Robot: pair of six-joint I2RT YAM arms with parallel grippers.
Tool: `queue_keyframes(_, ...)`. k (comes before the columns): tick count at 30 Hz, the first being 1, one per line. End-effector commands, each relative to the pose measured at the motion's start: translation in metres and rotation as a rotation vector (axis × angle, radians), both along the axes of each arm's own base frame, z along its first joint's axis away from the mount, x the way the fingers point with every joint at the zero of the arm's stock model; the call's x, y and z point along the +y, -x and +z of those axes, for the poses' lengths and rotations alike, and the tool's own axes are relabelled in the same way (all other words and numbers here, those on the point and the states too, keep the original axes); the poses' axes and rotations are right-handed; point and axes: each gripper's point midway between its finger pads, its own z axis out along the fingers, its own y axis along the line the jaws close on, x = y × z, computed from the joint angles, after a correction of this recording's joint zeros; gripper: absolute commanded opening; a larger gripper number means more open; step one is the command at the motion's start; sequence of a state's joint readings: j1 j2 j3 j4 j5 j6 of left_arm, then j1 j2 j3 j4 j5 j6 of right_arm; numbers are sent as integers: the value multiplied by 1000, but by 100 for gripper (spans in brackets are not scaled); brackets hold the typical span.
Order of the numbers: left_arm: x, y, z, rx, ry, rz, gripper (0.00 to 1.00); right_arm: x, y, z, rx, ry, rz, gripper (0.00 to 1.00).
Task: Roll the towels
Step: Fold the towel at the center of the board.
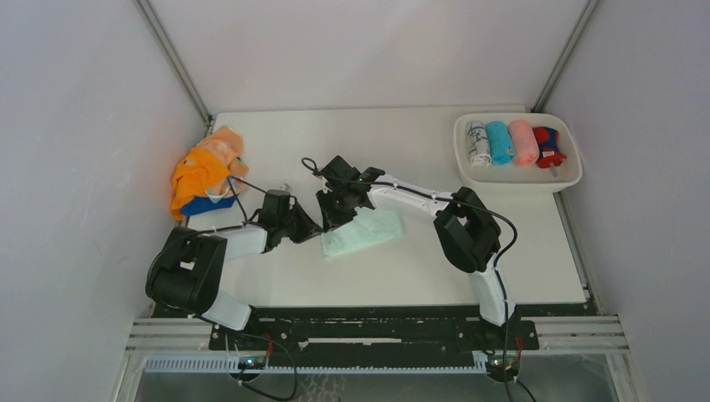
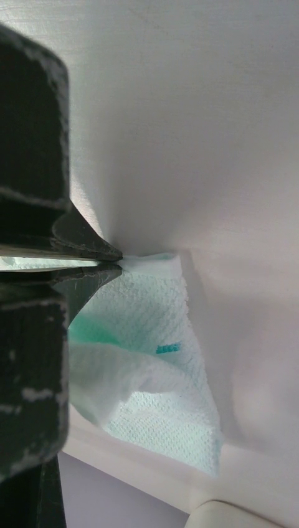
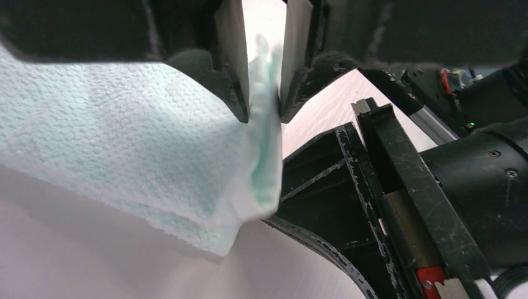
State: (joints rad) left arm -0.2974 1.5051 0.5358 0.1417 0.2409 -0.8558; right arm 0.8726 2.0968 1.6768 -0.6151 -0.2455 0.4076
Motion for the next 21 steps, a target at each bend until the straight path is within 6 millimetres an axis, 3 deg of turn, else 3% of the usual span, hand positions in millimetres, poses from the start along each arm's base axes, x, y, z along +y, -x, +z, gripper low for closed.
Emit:
queue_keyframes(1,3,8,-5,13,-18,13,11,16,-6,13,-1,-79,-20,27)
queue_keyframes(5,8,9,-5,20,-32,38,16,17,-5,15,6,-98,-22,31)
queue_keyframes(9,22,12,-5,30,-87,86,22,12,-7,35,-37,-137,-28,33)
queue_keyframes(14,50,16,4,23,-165,160,36,-19,-11,50,-86,-196,-67,35)
queue_keyframes(18,67,16,30,-42,-223,200,47,-47,-15,58,-97,-304,-104,38)
queue_keyframes(21,60,15,56,-107,-216,174,52,-66,-12,52,-65,-395,-123,39)
